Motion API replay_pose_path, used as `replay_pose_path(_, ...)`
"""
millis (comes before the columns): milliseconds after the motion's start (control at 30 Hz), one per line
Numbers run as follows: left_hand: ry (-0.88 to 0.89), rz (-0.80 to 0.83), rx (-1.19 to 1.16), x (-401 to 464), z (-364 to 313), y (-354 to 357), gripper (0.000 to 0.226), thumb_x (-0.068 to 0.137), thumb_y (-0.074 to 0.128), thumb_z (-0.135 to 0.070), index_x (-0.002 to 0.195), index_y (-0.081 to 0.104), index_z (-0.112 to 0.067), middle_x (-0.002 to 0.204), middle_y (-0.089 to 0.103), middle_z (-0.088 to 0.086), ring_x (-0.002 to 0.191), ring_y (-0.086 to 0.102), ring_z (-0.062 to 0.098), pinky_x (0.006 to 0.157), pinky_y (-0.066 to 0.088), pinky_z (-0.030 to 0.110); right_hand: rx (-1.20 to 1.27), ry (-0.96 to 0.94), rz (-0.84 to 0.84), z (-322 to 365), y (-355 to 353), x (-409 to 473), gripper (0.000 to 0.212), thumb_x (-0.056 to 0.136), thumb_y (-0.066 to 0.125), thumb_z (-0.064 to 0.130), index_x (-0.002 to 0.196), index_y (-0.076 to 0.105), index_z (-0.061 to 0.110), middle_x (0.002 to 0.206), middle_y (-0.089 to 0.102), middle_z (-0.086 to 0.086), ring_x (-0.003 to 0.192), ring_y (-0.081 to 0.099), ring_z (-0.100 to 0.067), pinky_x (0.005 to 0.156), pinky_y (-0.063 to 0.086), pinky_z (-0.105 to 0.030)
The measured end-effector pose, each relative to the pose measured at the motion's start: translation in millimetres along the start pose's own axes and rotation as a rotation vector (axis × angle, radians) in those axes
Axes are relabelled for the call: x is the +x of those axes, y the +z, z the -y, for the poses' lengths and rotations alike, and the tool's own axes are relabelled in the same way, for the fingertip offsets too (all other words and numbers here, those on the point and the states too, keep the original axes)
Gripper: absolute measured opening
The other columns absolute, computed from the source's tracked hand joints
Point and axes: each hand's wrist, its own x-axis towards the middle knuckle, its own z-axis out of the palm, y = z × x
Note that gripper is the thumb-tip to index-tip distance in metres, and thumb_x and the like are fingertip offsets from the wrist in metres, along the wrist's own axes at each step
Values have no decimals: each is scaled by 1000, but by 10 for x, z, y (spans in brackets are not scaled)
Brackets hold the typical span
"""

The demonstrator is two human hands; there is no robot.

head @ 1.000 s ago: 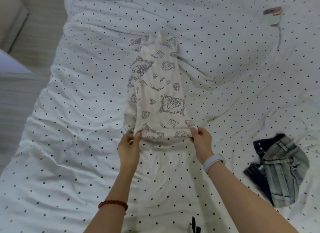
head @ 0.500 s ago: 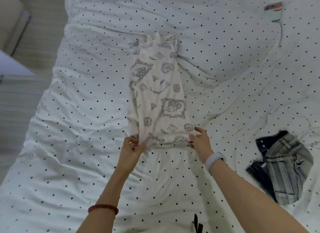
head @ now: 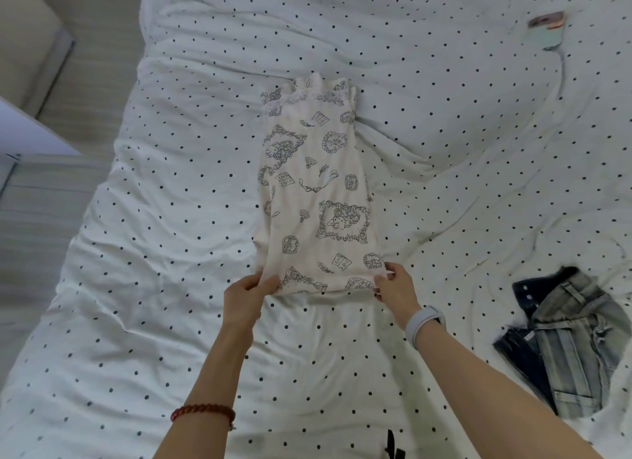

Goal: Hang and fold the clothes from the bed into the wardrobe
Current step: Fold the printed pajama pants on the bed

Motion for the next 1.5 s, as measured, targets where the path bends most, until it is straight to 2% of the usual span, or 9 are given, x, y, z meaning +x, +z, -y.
replay_pose_path(233,75,-27,-211,101,-94,111,9,84,64,-6,83,62,-15,75,54,-2,60,43,9,57,32,21,174,95,111,112,7,41,17,92,55,24,103,53,11,90,52,-1,82,52,-15,81,52,-35)
replay_pose_path(367,191,-118,-418,94,50,72,24,84,61,4,71,57,-16,69,54,-6,72,50,12,77,42,26,129,-33,-26,128,12,96,15,93,52,20,81,51,12,83,52,-5,75,49,-18,72,45,-32)
replay_pose_path(500,110,-281,-225,184,182,131,16,90,58,-8,106,56,-10,84,53,2,73,51,14,74,45,29,105,-7,-9,80,24,79,13,95,48,18,95,51,5,83,50,-3,74,51,-16,68,49,-27)
replay_pose_path(633,-103,-83,-199,364,110,159,49,88,60,-41,124,49,-9,113,60,5,101,60,22,88,52,41,127,43,17,138,35,118,11,95,50,16,100,49,5,88,48,-3,73,49,-12,68,51,-28)
replay_pose_path(800,-124,118,-334,388,-51,226,34,86,64,-21,115,59,-3,107,68,13,95,66,25,89,51,41,68,21,33,210,22,128,11,91,54,18,88,51,8,87,51,-8,78,48,-20,73,44,-33)
replay_pose_path(1000,-90,12,-287,275,-43,130,27,87,64,-15,113,58,-8,103,67,10,94,64,29,80,54,40,39,-71,57,206,-58,-33,17,89,56,17,77,47,8,75,44,-7,70,40,-18,67,36,-31)
replay_pose_path(1167,-191,42,-169,18,200,-135,27,86,64,-9,110,58,-1,99,67,15,84,64,30,80,53,41,-49,10,138,-53,-190,-346,34,88,60,16,94,52,-16,79,49,-25,73,44,-20,64,37,-29)
replay_pose_path(1300,-314,111,-85,-284,531,-421,38,84,66,-9,118,56,4,108,67,18,98,65,34,88,53,46,-47,157,227,-319,-321,-746,27,86,63,12,69,47,-2,70,46,-9,64,47,-19,59,41,-28)
replay_pose_path(1500,-72,196,-264,-315,50,-500,37,91,55,-6,121,44,-24,100,63,4,85,64,22,56,53,26,165,158,237,304,-393,-862,13,85,63,9,72,59,10,66,55,-4,55,51,-12,44,40,-20)
